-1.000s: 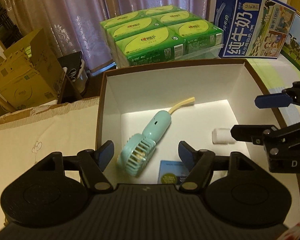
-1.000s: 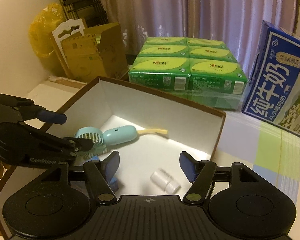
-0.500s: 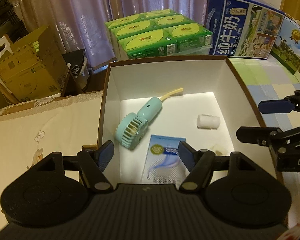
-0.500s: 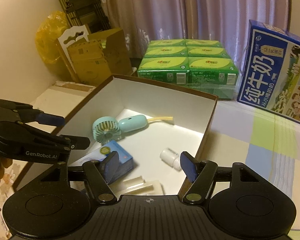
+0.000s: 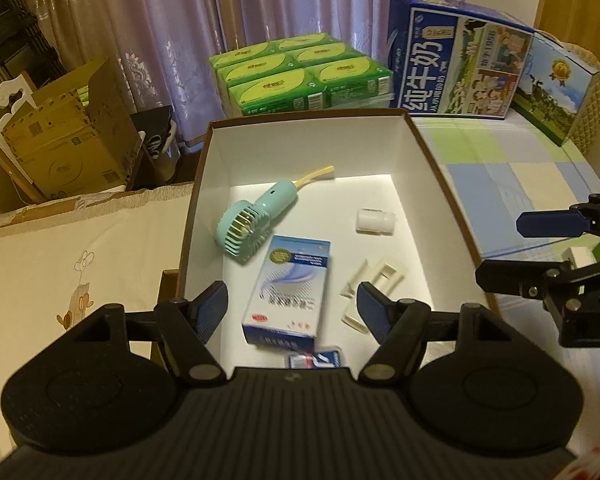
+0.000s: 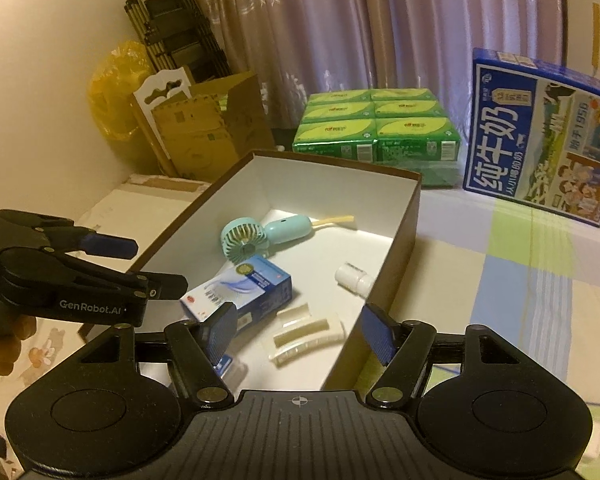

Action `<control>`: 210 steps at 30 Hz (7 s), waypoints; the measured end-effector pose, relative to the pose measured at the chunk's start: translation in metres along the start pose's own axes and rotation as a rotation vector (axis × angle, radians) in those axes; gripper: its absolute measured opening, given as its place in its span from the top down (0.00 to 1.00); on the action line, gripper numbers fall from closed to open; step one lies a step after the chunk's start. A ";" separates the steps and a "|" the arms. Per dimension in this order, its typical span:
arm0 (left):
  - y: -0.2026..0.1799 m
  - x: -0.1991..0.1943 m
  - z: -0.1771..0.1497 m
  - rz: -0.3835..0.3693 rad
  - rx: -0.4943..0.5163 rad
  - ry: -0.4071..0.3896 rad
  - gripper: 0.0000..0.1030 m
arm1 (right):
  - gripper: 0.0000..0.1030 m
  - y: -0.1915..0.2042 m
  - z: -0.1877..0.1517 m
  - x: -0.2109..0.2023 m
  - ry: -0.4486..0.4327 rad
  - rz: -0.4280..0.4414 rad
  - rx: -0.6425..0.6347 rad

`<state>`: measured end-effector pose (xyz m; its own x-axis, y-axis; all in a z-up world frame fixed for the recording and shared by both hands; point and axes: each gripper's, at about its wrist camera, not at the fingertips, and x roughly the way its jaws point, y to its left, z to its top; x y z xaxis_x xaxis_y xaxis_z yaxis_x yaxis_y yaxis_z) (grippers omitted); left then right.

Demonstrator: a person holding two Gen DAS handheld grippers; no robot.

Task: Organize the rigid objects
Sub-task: 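Move both open tools back from the brown box toward the remaining items, then grasp the white tube with the right tool and lift it, then close the left tool on the brown vial while the right tool holds the tube, then carry the vial and tube over the brown box with both tools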

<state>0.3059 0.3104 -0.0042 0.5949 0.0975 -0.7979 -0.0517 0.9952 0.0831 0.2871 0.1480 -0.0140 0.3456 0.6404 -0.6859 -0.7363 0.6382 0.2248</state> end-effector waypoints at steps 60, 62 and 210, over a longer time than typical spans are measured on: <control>-0.289 -0.002 -0.065 -0.216 0.166 0.131 0.34 | 0.36 -0.243 -0.177 -0.206 0.071 -0.207 0.328; -0.289 0.004 -0.066 -0.205 0.159 0.141 0.34 | 0.36 -0.252 -0.180 -0.202 0.081 -0.216 0.323; -0.273 0.037 -0.081 -0.251 0.110 0.011 0.81 | 0.69 -0.217 -0.185 -0.145 0.079 -0.302 0.201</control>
<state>0.2773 0.0431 -0.1044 0.5692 -0.1515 -0.8081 0.1841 0.9814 -0.0544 0.2889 -0.1621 -0.0919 0.4779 0.3805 -0.7918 -0.4764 0.8695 0.1303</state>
